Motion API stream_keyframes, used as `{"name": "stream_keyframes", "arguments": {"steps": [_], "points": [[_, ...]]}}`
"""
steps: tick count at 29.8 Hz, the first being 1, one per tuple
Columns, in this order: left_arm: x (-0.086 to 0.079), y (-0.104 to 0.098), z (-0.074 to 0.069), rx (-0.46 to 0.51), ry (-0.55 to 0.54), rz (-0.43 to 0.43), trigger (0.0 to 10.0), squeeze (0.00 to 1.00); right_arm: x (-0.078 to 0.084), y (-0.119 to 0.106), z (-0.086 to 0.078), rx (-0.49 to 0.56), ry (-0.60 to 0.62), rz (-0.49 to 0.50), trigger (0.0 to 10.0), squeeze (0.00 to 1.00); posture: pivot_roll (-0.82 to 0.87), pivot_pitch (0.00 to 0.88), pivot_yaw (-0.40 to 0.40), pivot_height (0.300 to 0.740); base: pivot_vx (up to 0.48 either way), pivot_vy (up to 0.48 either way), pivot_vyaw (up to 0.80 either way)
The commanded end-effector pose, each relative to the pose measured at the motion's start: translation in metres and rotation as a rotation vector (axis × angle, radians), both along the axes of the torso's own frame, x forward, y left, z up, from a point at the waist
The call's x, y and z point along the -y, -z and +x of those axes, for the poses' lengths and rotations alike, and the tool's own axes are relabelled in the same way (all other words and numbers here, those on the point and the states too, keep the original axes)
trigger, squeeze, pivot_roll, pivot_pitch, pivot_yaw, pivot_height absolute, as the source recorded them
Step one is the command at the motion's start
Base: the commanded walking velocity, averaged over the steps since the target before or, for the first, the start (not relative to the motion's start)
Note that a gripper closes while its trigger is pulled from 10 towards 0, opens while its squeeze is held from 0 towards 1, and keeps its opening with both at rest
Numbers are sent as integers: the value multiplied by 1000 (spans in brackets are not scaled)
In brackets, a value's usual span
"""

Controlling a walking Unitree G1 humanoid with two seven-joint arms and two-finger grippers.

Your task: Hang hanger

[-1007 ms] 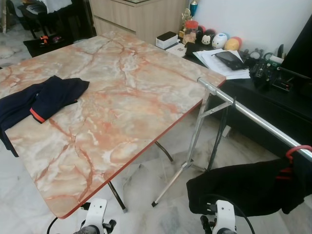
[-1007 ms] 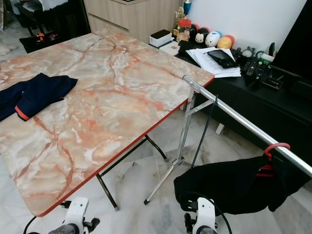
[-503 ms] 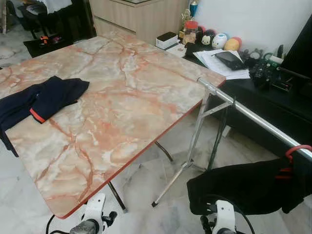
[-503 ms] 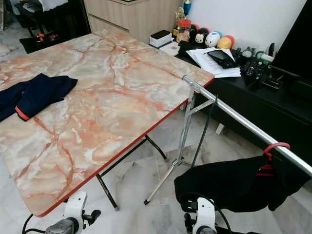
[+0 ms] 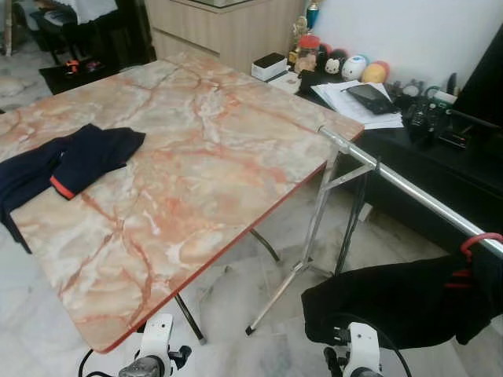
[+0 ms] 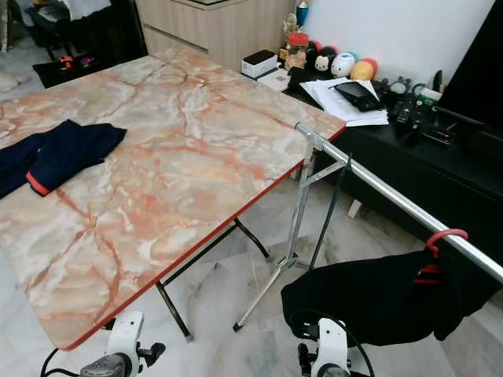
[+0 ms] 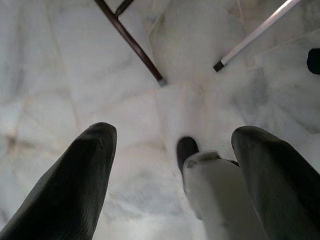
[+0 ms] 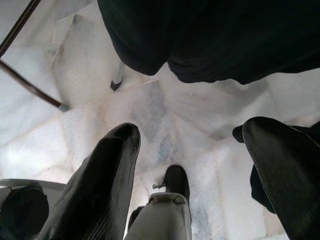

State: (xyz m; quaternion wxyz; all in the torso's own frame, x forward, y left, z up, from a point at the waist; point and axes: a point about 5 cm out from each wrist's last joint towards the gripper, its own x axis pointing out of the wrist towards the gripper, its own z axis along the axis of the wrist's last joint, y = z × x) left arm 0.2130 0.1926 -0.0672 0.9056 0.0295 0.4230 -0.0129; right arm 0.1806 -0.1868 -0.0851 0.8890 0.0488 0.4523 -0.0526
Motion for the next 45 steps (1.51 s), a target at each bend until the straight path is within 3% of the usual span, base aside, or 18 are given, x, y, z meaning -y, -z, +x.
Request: {"name": "stream_keyframes", "arguments": {"steps": [1, 8, 21, 45], "points": [[-14, -1, -2, -21, -3, 31, 10000, 0, -3, 1, -2, -11, -1, 6, 10000, 0, 15, 0, -12, 740, 0, 0, -706], [-20, 2, -9, -33, -13, 35, 10000, 0, -3, 1, -2, -12, -2, 6, 10000, 0, 15, 0, -12, 740, 0, 0, -704], [15, 11, -15, -61, 30, 21, 10000, 0, -3, 1, -2, -13, -5, 7, 10000, 0, 15, 0, -12, 740, 0, 0, -703], [18, 7, -8, -40, 60, 47, 10000, 0, -3, 2, -2, -14, -6, 8, 10000, 0, 18, 0, -11, 740, 0, -93, -703]]}}
